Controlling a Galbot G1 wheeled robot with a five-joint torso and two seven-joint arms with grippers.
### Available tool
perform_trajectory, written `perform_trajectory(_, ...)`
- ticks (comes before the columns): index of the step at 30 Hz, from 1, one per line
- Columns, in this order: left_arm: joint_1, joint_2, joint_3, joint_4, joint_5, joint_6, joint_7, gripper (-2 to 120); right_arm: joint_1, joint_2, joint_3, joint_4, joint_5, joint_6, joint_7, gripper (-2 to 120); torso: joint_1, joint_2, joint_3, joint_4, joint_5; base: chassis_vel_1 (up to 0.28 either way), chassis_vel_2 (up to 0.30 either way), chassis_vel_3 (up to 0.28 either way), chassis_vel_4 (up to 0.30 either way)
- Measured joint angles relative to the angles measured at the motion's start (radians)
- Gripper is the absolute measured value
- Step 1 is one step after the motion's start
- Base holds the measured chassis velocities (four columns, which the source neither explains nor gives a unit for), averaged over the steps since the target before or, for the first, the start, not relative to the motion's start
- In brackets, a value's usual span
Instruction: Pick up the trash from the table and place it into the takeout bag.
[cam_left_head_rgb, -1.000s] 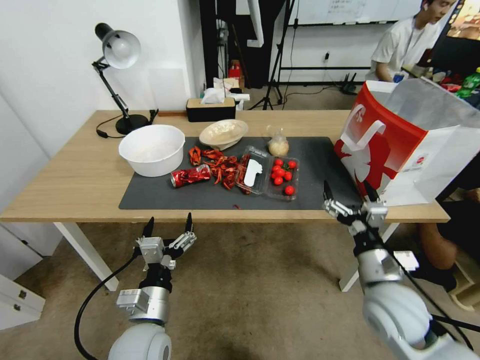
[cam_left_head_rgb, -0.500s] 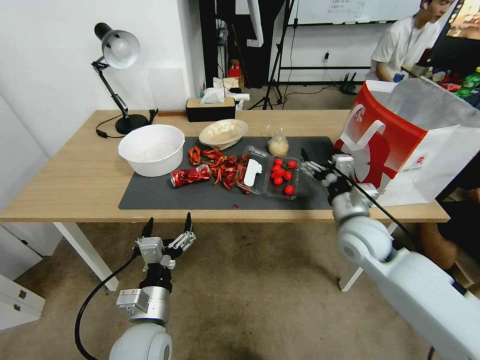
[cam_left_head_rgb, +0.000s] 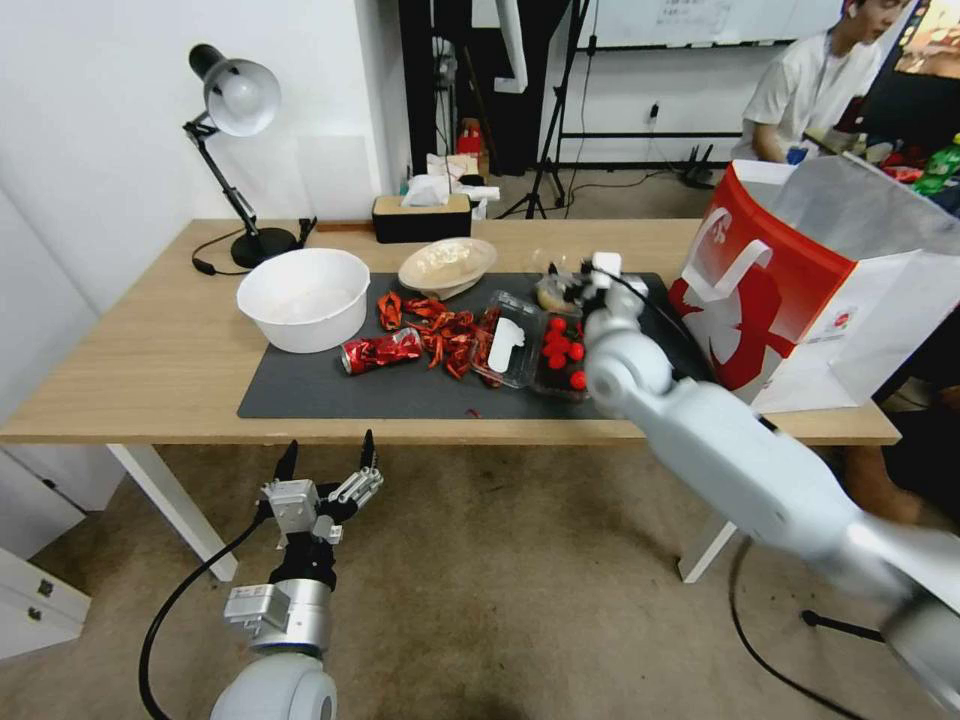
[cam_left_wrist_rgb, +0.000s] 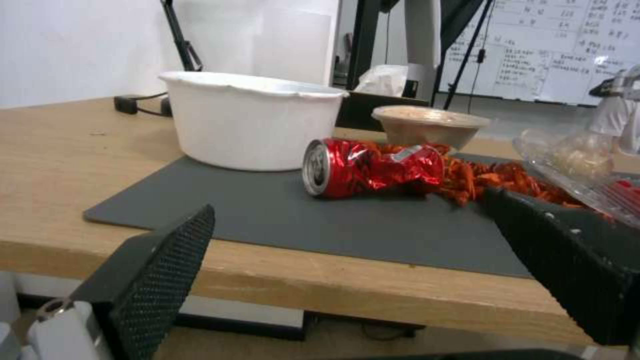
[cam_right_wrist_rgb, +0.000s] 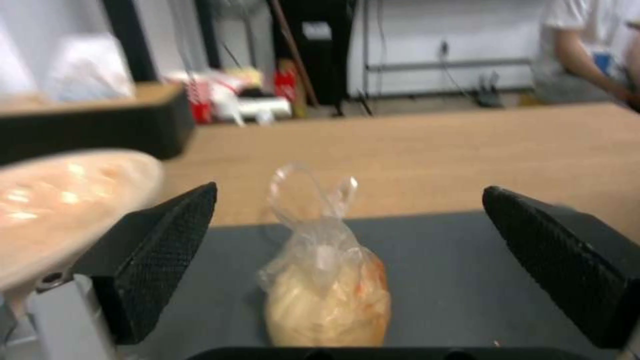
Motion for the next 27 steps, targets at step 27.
perform_trajectory(27,-0.011,0.002,-0.013,0.013,-0.018,-0.008,-0.004,100,0.073,0.172,0.008,-0.296,0.052,-0.149,-0.011,86,0.000,0.000,0.000,-0.0001,0.0000,0.000,0.000,0.000,0.000)
